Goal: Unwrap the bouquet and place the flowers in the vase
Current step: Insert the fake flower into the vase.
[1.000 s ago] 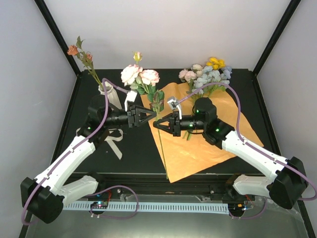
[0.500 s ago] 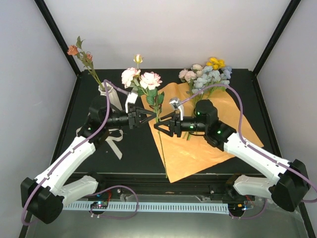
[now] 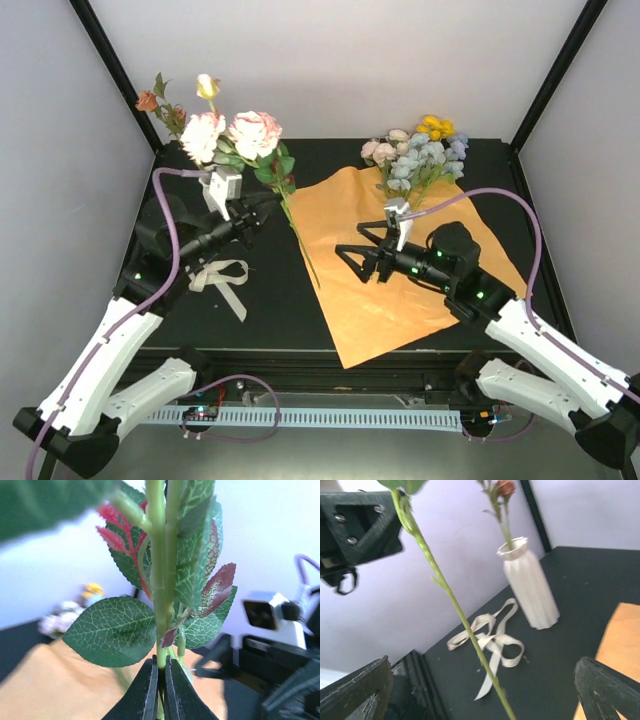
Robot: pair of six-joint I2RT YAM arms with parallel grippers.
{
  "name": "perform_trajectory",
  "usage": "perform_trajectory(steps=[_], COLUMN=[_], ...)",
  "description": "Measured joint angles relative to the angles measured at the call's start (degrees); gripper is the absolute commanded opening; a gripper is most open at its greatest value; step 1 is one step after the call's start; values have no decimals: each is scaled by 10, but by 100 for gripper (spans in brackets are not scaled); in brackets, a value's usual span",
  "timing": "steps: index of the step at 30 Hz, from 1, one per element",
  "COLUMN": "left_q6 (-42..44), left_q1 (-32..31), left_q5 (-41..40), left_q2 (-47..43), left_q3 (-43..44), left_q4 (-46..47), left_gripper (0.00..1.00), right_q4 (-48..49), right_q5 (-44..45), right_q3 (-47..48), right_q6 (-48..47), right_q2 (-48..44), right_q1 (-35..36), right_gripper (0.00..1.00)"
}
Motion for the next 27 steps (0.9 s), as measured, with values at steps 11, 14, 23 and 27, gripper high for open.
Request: perform_trajectory(steps=[11,14,23,27], left_q6=[179,226,279,262], left_q1=[0,5,61,100], left_q5=[-321,-381,-447,-442], left_q2=[-26,-9,85,112], left_q3=[59,87,220,232], left_q4=[28,43,74,70], left_gripper=[2,2,2,2], right_q4=[-3,-4,-21,-35], right_q5=[124,128,119,127], right_q3=[-70,-77,-82,-82], right_q6=[-3,-3,-20,-30], right_q2=[-101,-107,-120,-127], right_q1=[0,0,0,0], right_gripper=[100,100,100,100])
